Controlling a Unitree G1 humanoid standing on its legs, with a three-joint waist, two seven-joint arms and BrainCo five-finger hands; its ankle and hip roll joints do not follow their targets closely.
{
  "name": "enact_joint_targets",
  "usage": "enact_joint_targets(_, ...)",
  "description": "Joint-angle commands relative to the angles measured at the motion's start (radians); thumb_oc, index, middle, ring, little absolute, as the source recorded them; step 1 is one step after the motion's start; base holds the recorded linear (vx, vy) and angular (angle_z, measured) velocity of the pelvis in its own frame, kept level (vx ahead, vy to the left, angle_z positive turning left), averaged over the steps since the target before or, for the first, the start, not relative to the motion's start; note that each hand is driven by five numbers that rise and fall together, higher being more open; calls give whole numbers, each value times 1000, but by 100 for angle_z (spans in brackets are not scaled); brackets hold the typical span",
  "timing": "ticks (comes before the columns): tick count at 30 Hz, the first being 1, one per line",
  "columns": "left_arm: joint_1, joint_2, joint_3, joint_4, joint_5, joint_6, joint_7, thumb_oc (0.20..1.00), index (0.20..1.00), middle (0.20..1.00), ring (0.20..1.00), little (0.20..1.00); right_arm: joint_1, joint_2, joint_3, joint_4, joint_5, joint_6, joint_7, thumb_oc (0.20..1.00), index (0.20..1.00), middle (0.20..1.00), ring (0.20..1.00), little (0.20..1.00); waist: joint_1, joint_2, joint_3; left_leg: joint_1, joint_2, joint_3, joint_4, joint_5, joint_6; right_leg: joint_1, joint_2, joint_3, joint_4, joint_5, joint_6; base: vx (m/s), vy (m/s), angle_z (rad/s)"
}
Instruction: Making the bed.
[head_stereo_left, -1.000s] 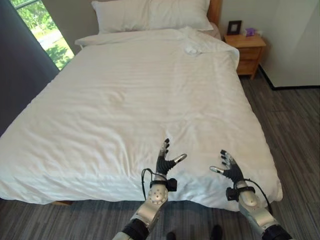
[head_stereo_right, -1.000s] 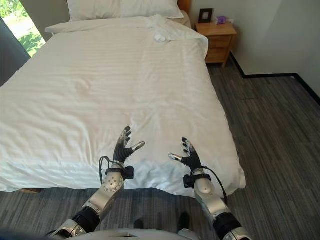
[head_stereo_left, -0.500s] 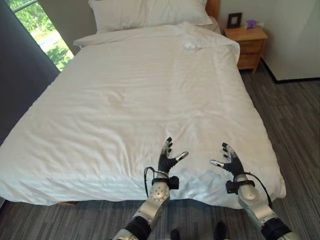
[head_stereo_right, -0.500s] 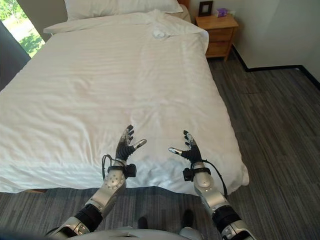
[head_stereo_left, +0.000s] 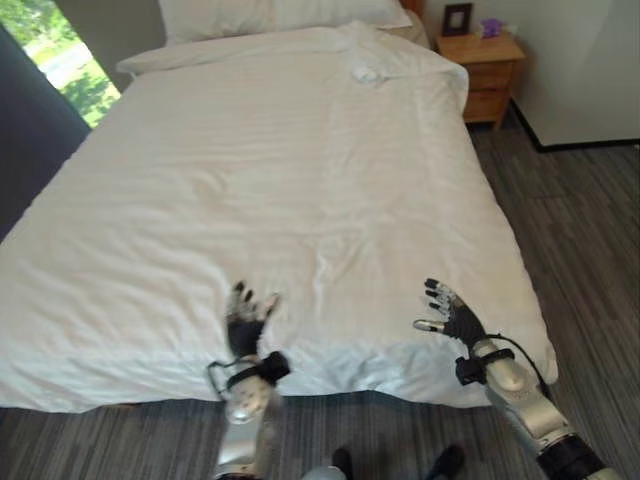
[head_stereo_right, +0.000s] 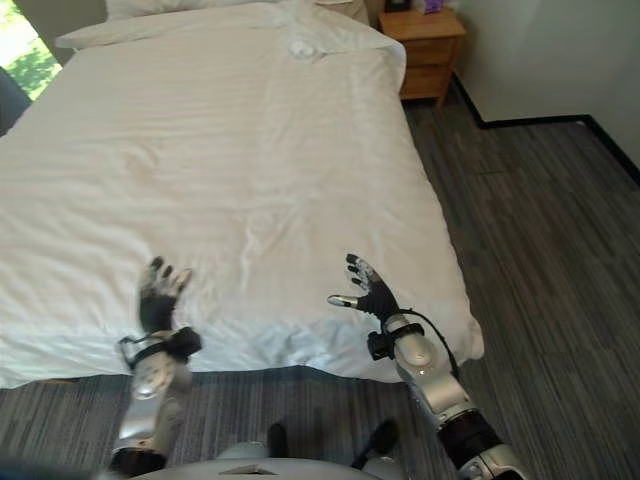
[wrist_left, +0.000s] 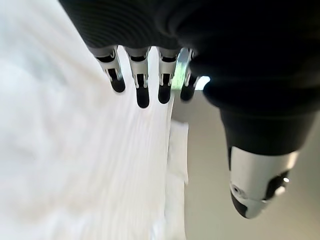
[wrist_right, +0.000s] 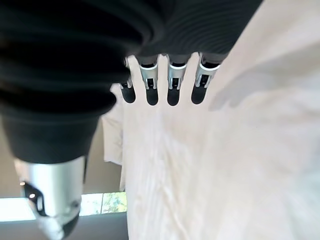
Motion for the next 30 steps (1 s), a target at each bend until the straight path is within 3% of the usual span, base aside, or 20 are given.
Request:
enact_joint_targets(1, -25, 84, -80, -94, 42, -14, -3, 1000, 1000, 1000, 1000, 1000, -62, 35, -50, -50, 1, -43, -16, 1000, 1000, 1000, 1000, 1000, 38, -94, -6, -54, 39, 42, -39, -17, -41, 150, -75, -21, -19, -80, 95, -20, -82, 38)
enact_joint_targets(5, -62, 94, -99, -113, 39, -10, 2, 1000, 1000, 1000, 1000, 1000, -28, 49, -90, -73, 0, -41, -61, 1000, 1000, 1000, 1000, 1000, -6, -82, -14, -11, 30, 62, -28, -33, -42, 163, -91, -29, -29, -78, 98, 5, -49, 28)
enact_joint_targets(8, -101, 119, -119, -133, 53, -11, -6, 1000, 1000, 1000, 1000, 1000, -23, 56, -103, -115, 1, -61, -76, 1000, 1000, 1000, 1000, 1000, -32, -93, 6, -47, 53, 75, 169, -81, -78, 166, -99, 7, -32, -102, 86, -90, -56, -9)
enact_joint_targets(10, -141, 124, -138, -123, 50, -16, 4, 1000, 1000, 1000, 1000, 1000, -46, 54, -80, -119, 4, -66, -70, 1000, 1000, 1000, 1000, 1000, -15, -98, 25, -80, 34, -42, 252, -83, -90, 134, -107, 64, -32, -99, 77, -121, 62, -39)
enact_joint_targets(11, -143, 124, -139, -121, 50, -17, 4, 1000, 1000, 1000, 1000, 1000, -46, 54, -80, -119, 4, -65, -70, 1000, 1000, 1000, 1000, 1000, -14, -98, 25, -80, 35, -41, 253, -84, -91, 134, -107, 65, -32, -99, 77, -52, 71, -106)
enact_joint_targets(12, -164, 129, -157, -124, 60, -5, 7, 1000, 1000, 1000, 1000, 1000, -52, 55, -65, -120, 0, -63, -67, 1000, 1000, 1000, 1000, 1000, -4, -107, 30, -67, -12, -152, 216, -119, -78, 110, -111, 123, -32, -94, 87, -51, 125, -173)
enact_joint_targets(13, -202, 131, -190, -130, 65, -12, 11, 1000, 1000, 1000, 1000, 1000, -53, 41, -47, -127, -9, -66, -50, 1000, 1000, 1000, 1000, 1000, 5, -107, 40, -46, -34, -356, 136, -139, -66, 75, -95, 240, -32, -78, 94, -47, 198, -181)
enact_joint_targets(16, -288, 128, -264, -119, 85, -26, 32, 1000, 1000, 1000, 1000, 1000, -67, 20, -27, -140, -26, -84, -45, 1000, 1000, 1000, 1000, 1000, -14, -88, 39, -38, 6, -527, 24, -103, -63, 34, -76, 371, -32, -64, 113, 12, 245, -146)
enact_joint_targets(18, -395, 96, -350, -72, 89, -12, 63, 1000, 1000, 1000, 1000, 1000, -56, 27, -50, -175, -69, -80, -93, 1000, 1000, 1000, 1000, 1000, -95, -75, 62, -27, 12, -438, -35, -75, -50, -7, -103, 435, -32, -18, 146, -149, 416, -148)
enact_joint_targets(21, -475, 78, -413, -10, 87, 3, 75, 1000, 1000, 1000, 1000, 1000, -28, 61, -57, -205, -57, -75, -127, 1000, 1000, 1000, 1000, 1000, -148, -90, 84, -40, -38, -355, -39, -93, -14, -101, -138, 485, -32, 38, 199, -234, 267, -156)
enact_joint_targets(23, -493, 85, -435, 1, 82, 4, 48, 1000, 1000, 1000, 1000, 1000, -14, 63, -61, -210, -73, -70, -141, 1000, 1000, 1000, 1000, 1000, -141, -95, 97, -49, -39, -282, -39, -79, -7, -73, -136, 380, -15, 17, 177, -317, 195, -94)
enact_joint_targets(25, -494, 76, -446, -10, 35, 4, 35, 1000, 1000, 1000, 1000, 1000, -2, 64, -56, -223, -112, -66, -149, 1000, 1000, 1000, 1000, 1000, -136, -94, 105, -62, -37, -184, -39, -44, 20, -43, -99, 271, 177, -87, 119, -366, 282, -122)
enact_joint_targets(28, -459, 64, -441, 1, -15, 1, 43, 1000, 1000, 1000, 1000, 1000, -23, 73, -31, -222, -131, -65, -145, 1000, 1000, 1000, 1000, 1000, -109, -92, 94, -76, -22, -77, -39, -7, 39, 22, -40, 245, 303, -213, 78, -270, 185, -152)
enact_joint_targets(30, -444, 61, -439, -2, -36, 0, 44, 1000, 1000, 1000, 1000, 1000, -60, 90, -11, -204, -136, -63, -157, 1000, 1000, 1000, 1000, 1000, -63, -101, 79, -93, -20, -6, -39, 7, 45, 98, -22, 178, 289, -239, 64, -217, 29, -175)
